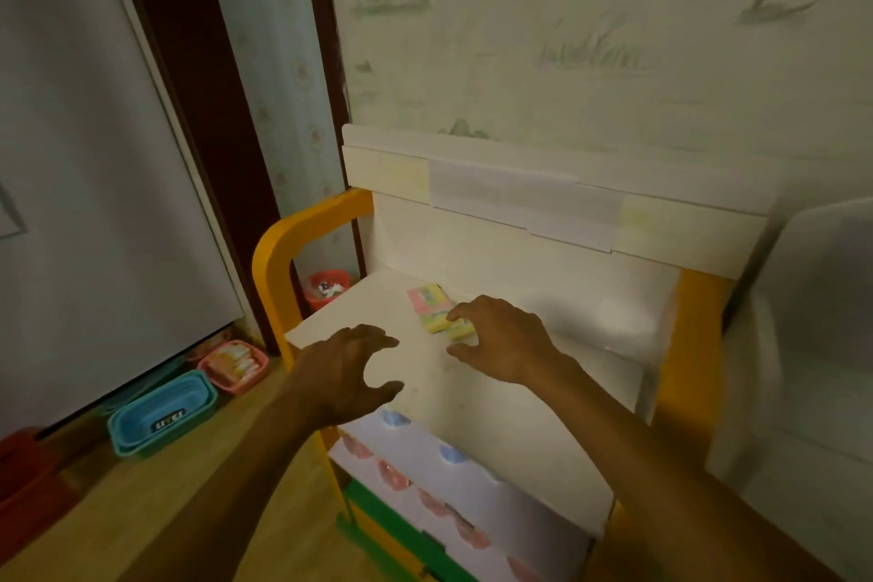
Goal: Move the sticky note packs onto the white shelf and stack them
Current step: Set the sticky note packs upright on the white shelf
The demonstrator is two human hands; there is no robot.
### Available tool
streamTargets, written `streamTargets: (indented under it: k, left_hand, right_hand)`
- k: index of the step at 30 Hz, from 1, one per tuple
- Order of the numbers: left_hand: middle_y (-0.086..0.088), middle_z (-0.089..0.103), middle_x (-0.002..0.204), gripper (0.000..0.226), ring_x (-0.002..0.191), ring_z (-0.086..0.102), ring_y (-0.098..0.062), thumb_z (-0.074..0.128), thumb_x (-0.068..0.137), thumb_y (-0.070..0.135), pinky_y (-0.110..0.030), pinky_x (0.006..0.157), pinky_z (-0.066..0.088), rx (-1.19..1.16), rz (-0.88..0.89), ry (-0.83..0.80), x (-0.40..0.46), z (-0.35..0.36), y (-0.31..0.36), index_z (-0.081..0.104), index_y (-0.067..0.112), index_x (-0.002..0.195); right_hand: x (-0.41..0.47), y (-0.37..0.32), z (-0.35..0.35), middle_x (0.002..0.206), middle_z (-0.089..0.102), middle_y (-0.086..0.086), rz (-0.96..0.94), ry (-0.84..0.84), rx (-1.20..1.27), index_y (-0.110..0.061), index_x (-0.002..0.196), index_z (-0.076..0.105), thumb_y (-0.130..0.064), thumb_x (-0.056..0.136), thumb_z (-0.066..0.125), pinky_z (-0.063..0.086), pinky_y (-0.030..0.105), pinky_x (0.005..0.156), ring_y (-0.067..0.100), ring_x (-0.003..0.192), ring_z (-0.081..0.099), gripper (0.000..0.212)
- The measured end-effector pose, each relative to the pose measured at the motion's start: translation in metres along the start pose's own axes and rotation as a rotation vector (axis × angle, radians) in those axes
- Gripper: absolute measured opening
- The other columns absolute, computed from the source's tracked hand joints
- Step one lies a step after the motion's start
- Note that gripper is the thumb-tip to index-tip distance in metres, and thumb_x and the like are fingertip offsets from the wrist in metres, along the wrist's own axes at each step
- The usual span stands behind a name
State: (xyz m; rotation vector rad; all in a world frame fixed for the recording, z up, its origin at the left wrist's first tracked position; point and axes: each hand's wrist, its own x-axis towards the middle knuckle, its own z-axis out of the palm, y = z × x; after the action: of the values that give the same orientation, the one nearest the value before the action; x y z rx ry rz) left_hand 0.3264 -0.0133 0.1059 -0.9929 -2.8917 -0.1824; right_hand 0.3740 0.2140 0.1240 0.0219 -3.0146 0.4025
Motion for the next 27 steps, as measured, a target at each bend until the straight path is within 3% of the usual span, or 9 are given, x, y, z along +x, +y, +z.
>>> streamTargets:
  k: [4, 11, 17, 22, 27]
  left_hand:
    - [0.010, 0.038, 0.149, 0.072, 0.134, 0.040, -0.014, 0.044, 0.077, 0.070, -0.037, 0.100, 0.046, -0.039, -0.031, 0.038, 0.030, 0.014, -0.018, 0.039, 0.037, 0.140]
    - [0.010, 0.040, 0.148, 0.068, 0.133, 0.041, -0.013, 0.052, 0.081, 0.065, -0.038, 0.099, 0.045, -0.045, 0.044, 0.041, 0.112, 0.027, -0.040, 0.040, 0.035, 0.140]
    - [0.013, 0.044, 0.144, 0.073, 0.129, 0.045, -0.012, 0.045, 0.071, 0.071, -0.035, 0.095, 0.046, -0.059, 0.148, -0.065, 0.182, 0.047, -0.062, 0.043, 0.039, 0.137]
    - [0.010, 0.042, 0.146, 0.068, 0.131, 0.042, -0.015, 0.060, 0.080, 0.060, -0.036, 0.101, 0.040, -0.033, 0.278, -0.137, 0.238, 0.060, -0.088, 0.041, 0.034, 0.140]
    - [0.009, 0.041, 0.145, 0.074, 0.131, 0.041, -0.014, 0.067, 0.076, 0.057, -0.035, 0.103, 0.038, 0.004, 0.379, -0.283, 0.290, 0.083, -0.118, 0.038, 0.034, 0.140]
  right_hand:
    - [0.032, 0.009, 0.009, 0.133, 0.051, -0.004, 0.033, 0.020, 0.061, -0.034, 0.134, 0.049, -0.049, 0.089, 0.058, 0.044, 0.033, 0.092, 0.019, 0.122, 0.050, 0.049]
    - [0.076, 0.039, 0.016, 0.135, 0.051, -0.006, 0.115, 0.023, 0.058, -0.034, 0.136, 0.047, -0.050, 0.089, 0.058, 0.046, 0.038, 0.095, 0.017, 0.121, 0.050, 0.050]
    - [0.098, 0.059, 0.026, 0.134, 0.052, -0.007, 0.255, 0.026, 0.041, -0.035, 0.134, 0.049, -0.048, 0.089, 0.059, 0.043, 0.032, 0.094, 0.016, 0.122, 0.050, 0.047]
    - [0.123, 0.067, 0.042, 0.132, 0.052, -0.004, 0.398, 0.027, 0.022, -0.033, 0.134, 0.049, -0.049, 0.089, 0.058, 0.042, 0.031, 0.093, 0.018, 0.118, 0.051, 0.048]
    - [0.145, 0.069, 0.061, 0.136, 0.048, -0.003, 0.528, -0.016, -0.007, -0.034, 0.136, 0.046, -0.052, 0.089, 0.057, 0.042, 0.036, 0.096, 0.019, 0.124, 0.046, 0.052]
